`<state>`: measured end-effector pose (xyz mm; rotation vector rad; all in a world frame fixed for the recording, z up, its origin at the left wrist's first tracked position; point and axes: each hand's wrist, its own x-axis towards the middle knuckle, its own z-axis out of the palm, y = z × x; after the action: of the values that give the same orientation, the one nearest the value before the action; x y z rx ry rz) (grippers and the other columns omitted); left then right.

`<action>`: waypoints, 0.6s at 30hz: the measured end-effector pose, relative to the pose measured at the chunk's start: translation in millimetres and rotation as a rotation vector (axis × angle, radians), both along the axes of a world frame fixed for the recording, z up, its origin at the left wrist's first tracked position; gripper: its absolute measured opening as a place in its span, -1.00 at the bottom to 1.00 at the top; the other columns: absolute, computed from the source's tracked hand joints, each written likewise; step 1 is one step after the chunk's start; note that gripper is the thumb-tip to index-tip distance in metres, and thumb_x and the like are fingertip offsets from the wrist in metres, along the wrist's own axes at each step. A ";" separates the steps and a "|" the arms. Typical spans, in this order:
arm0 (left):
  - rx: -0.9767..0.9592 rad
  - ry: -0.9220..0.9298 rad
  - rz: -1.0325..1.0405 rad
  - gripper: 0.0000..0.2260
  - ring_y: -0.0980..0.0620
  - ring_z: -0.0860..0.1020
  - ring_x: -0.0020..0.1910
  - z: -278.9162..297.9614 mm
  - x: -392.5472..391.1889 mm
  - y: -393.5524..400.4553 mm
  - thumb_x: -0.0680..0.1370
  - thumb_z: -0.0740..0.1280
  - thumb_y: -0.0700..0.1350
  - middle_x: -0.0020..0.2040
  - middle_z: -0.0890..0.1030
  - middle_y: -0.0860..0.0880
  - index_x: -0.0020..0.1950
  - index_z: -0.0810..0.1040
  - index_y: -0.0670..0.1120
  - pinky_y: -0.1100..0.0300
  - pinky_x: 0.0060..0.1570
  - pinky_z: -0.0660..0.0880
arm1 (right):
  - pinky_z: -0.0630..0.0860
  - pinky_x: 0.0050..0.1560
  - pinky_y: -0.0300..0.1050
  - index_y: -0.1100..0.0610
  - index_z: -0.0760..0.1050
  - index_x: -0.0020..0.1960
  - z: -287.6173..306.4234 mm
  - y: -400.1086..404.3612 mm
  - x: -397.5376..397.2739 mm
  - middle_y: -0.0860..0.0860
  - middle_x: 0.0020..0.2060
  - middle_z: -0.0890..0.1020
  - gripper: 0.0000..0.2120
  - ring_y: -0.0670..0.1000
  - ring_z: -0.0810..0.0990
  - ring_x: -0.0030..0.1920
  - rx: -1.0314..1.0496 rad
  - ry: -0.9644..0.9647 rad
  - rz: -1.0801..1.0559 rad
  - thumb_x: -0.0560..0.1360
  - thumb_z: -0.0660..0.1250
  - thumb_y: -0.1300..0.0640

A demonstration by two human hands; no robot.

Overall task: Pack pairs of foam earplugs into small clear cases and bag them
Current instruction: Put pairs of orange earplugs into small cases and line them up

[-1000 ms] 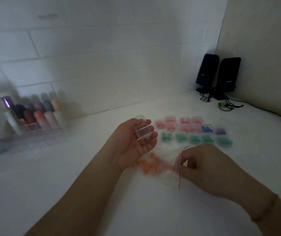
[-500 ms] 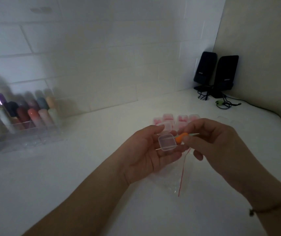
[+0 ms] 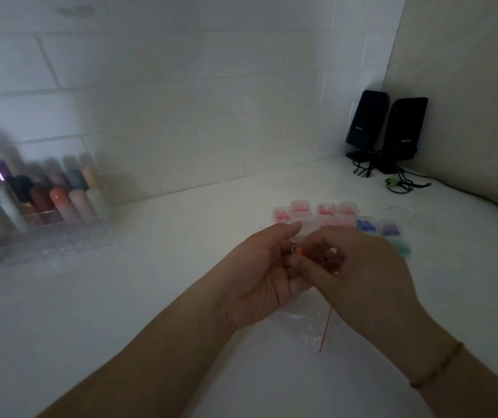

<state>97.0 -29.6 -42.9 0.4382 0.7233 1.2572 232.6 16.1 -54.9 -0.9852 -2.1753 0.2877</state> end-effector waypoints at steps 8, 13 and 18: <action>-0.015 -0.044 0.154 -0.54 -0.27 0.57 0.12 7.7 -29.6 5.7 0.49 0.29 -0.09 0.26 0.50 -0.41 0.24 0.45 -0.42 0.04 0.03 0.56 | 0.40 -0.40 -0.25 -0.03 0.53 -0.26 29.3 14.0 37.0 -0.18 -0.29 0.54 -0.91 -0.01 0.50 -0.37 -0.023 0.250 -0.069 0.40 0.38 -0.01; -0.031 -0.043 0.345 -0.64 -0.30 0.60 0.12 8.2 -50.6 10.7 0.59 0.27 -0.12 0.18 0.53 -0.41 0.24 0.45 -0.38 0.00 -0.08 0.63 | 0.19 0.38 -0.02 -0.33 0.50 -0.31 15.5 29.5 53.8 -0.19 0.28 0.38 -0.86 0.04 0.21 0.40 -0.182 -0.397 0.100 0.36 0.42 -0.12; -0.109 0.007 0.359 -0.63 -0.30 0.55 0.21 -0.1 -50.4 15.7 0.59 0.27 -0.13 0.27 0.48 -0.40 0.26 0.43 -0.40 -0.06 -0.04 0.59 | -0.19 0.52 0.17 -0.59 0.38 -0.04 9.5 19.9 44.6 -0.34 0.49 -0.21 -0.78 -0.11 -0.43 0.48 -0.292 -0.615 0.299 0.36 0.04 -0.44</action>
<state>46.6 -13.9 -43.0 0.2283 0.8990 1.5421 277.3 36.0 -45.4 -0.9911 -2.9149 0.5058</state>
